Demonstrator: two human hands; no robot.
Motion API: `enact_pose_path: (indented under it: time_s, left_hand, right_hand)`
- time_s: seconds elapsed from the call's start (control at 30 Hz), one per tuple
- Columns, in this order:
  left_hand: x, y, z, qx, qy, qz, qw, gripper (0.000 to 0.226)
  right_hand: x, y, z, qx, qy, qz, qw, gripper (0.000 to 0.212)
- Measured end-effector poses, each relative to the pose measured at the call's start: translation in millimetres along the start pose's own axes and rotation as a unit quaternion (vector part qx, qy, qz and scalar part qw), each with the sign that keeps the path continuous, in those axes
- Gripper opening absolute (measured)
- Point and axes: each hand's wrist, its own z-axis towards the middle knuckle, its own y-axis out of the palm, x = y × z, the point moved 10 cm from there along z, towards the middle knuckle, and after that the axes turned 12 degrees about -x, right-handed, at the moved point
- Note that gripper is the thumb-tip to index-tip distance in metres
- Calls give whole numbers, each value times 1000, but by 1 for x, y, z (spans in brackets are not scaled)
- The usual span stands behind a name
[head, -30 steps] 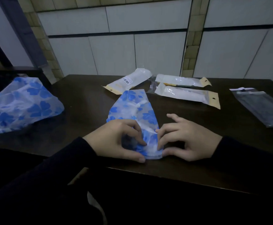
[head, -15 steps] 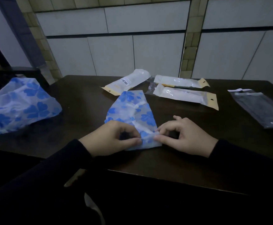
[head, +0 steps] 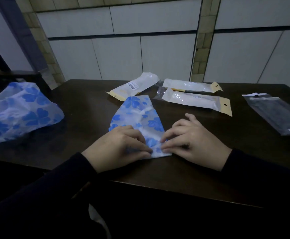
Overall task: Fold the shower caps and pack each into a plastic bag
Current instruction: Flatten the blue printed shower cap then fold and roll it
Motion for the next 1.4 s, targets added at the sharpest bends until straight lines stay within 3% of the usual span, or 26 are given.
enact_pose_path:
  time_s: [0.17, 0.4, 0.53, 0.67, 0.83, 1.23, 1.4]
  left_hand:
    - [-12, 5, -3, -12, -32, -64, 997, 38]
    - [-20, 2, -2, -7, -86, -100, 991, 34]
    - [-29, -8, -2, 4, -141, -85, 986, 12]
    - [-48, -5, -4, -13, -228, -116, 967, 20]
    - [-66, -1, -7, -4, -297, -123, 947, 25]
    - [-69, 5, -8, -41, -294, -104, 949, 17]
    - [-60, 1, -8, -1, -232, -109, 967, 18]
  right_hand:
    - [4, 4, 0, -60, 19, 9, 998, 52]
    - [0, -1, 0, 11, 10, -46, 999, 39]
    - [14, -5, 4, 37, 78, 27, 996, 39]
    - [31, 1, 10, 21, 168, 90, 981, 27]
    - [45, 9, 17, 12, 210, 162, 964, 27]
    - [47, 12, 12, 6, 223, 198, 954, 24]
    - [32, -4, 6, 68, 214, 42, 974, 17]
